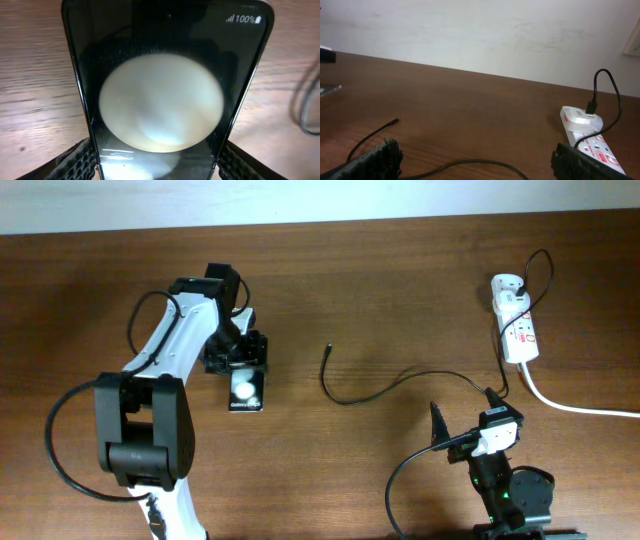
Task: Plug charger to phone and switch on socket
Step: 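Lift the phone with the left gripper and tilt it upright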
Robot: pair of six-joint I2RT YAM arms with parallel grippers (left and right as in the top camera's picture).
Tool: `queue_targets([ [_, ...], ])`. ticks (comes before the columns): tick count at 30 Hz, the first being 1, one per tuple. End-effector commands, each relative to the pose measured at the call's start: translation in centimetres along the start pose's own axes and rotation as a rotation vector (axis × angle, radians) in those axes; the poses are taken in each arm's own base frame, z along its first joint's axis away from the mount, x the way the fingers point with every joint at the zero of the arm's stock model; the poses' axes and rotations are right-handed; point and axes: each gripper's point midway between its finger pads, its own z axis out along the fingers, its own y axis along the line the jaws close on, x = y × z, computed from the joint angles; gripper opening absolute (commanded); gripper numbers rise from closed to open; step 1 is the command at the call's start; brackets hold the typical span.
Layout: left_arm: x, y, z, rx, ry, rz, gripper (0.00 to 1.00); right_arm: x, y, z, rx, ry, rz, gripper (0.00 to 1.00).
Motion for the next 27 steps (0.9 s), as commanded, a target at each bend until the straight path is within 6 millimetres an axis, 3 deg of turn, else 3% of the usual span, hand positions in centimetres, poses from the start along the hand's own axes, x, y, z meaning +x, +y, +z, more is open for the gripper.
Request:
queue_targets([
  [1, -0.2, -2.5, -0.3, 0.130, 0.004, 0.057, 0.57, 0.2, 0.4, 0.0, -0.018, 0.001, 0.012, 0.98],
  [18, 1.9, -9.7, -3.2, 0.599, 0.103, 0.014, 0.42, 0.2, 0.4, 0.0, -0.018, 0.001, 0.012, 0.99],
  [23, 2.7, -9.9, -3.4, 0.609, 0.143, -0.007, 0.43, 0.2, 0.4, 0.0, -0.018, 0.001, 0.012, 0.99],
  [27, 4.9, -9.7, -3.8, 0.600, 0.247, -0.065, 0.43, 0.2, 0.4, 0.0, -0.018, 0.001, 0.012, 0.99],
])
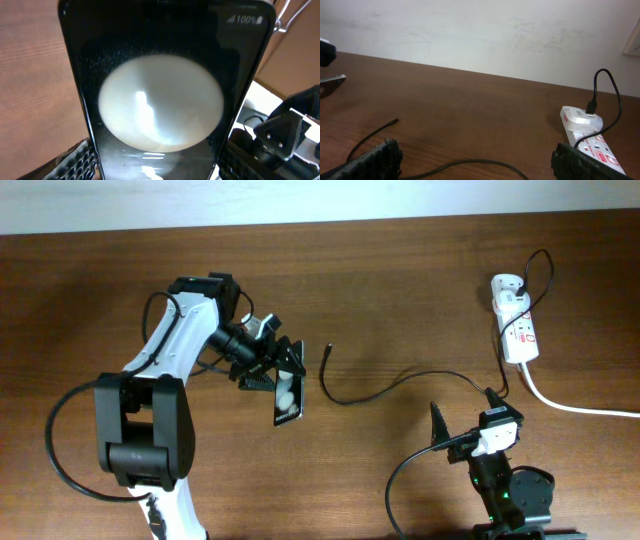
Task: Plug charger to phone and switch on socket
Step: 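Lift the phone with the left gripper and tilt it upright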
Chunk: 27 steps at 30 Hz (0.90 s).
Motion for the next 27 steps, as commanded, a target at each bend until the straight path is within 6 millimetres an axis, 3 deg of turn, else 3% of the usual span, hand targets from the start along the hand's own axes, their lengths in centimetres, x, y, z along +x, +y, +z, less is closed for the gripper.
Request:
queue_targets([
  [1, 0.6, -0.9, -0.1, 0.043, 0.036, -0.032, 0.39, 0.2, 0.4, 0.0, -0.018, 0.001, 0.011, 0.99],
  [7, 0.5, -1.1, -0.1, 0.052, 0.035, -0.157, 0.35, 0.2, 0.4, 0.0, -0.018, 0.001, 0.011, 0.99],
  [9, 0.5, -2.0, -0.2, 0.103, 0.041, -0.179, 0.32, 0.2, 0.4, 0.0, -0.018, 0.001, 0.011, 0.99],
  [13, 0.6, -5.7, -1.0, 0.325, 0.070, -0.184, 0.29, 0.2, 0.4, 0.0, -0.018, 0.001, 0.011, 0.99],
  [18, 0.1, -6.3, -1.2, 0.355, 0.092, -0.372, 0.25, 0.2, 0.4, 0.0, -0.018, 0.001, 0.011, 0.99],
  [21, 0.0, -7.5, -2.0, 0.444, 0.110, -0.380, 0.25, 0.2, 0.4, 0.0, -0.018, 0.001, 0.011, 0.99],
  [27, -1.3, -6.2, -4.6, 0.518, 0.077, -0.490, 0.23, 0.2, 0.4, 0.0, -0.018, 0.001, 0.011, 0.99],
])
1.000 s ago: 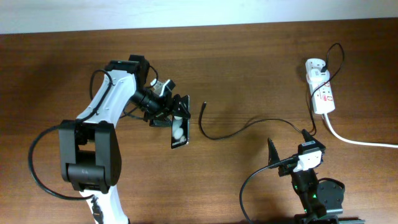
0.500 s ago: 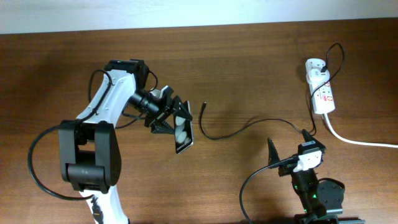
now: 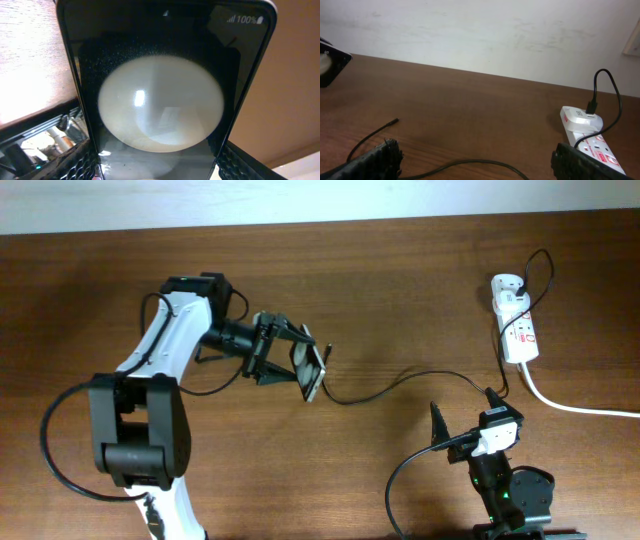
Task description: Plug charger to phone and switch on socket
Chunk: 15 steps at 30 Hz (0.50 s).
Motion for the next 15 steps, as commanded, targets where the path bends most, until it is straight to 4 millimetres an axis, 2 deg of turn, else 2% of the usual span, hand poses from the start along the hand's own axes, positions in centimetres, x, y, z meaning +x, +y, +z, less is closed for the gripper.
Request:
queue_targets([
  [1, -0.7, -1.4, -2.2, 0.116, 0.001, -0.056, 0.23, 0.2, 0.4, 0.0, -0.018, 0.001, 0.012, 0.99],
  [5, -1.2, -2.0, -4.6, 0.208, -0.012, -0.085, 0.20, 0.2, 0.4, 0.0, -0.018, 0.001, 0.012, 0.98],
  [8, -1.7, -1.9, -5.6, 0.227, -0.026, -0.137, 0.20, 0.2, 0.4, 0.0, -0.018, 0.001, 0.012, 0.99],
  [15, -1.9, -2.1, -6.7, 0.267, -0.025, -0.213, 0.18, 0.2, 0.4, 0.0, -0.018, 0.001, 0.012, 0.99],
])
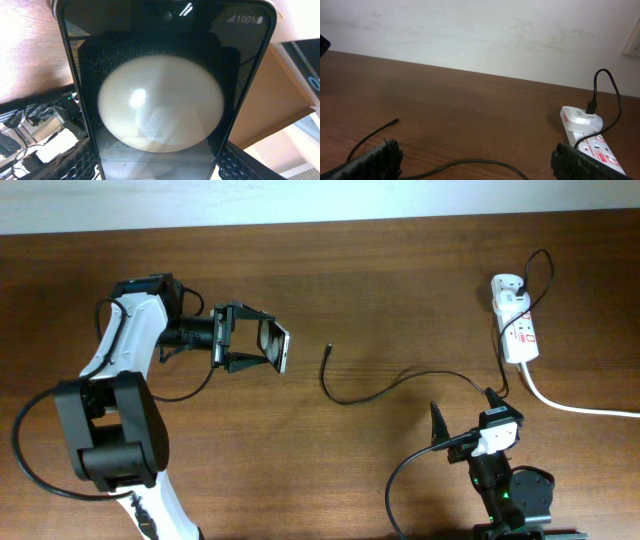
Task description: Plug charger to phone and switch on socket
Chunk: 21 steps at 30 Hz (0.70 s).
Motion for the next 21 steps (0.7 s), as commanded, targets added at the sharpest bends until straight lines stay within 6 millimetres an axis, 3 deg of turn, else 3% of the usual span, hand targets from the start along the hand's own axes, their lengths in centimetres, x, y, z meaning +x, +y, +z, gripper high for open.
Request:
queue_targets([
  [1, 0.38, -1.30, -0.22, 0.061, 0.039, -0.044, 0.19, 0.17, 0.37, 0.00, -0.018, 0.001, 0.011, 0.99],
  [21, 0.40, -1.27, -0.22, 0.060, 0.039, -0.046, 0.17, 0.17, 0.37, 0.00, -0.018, 0.001, 0.011, 0.99],
])
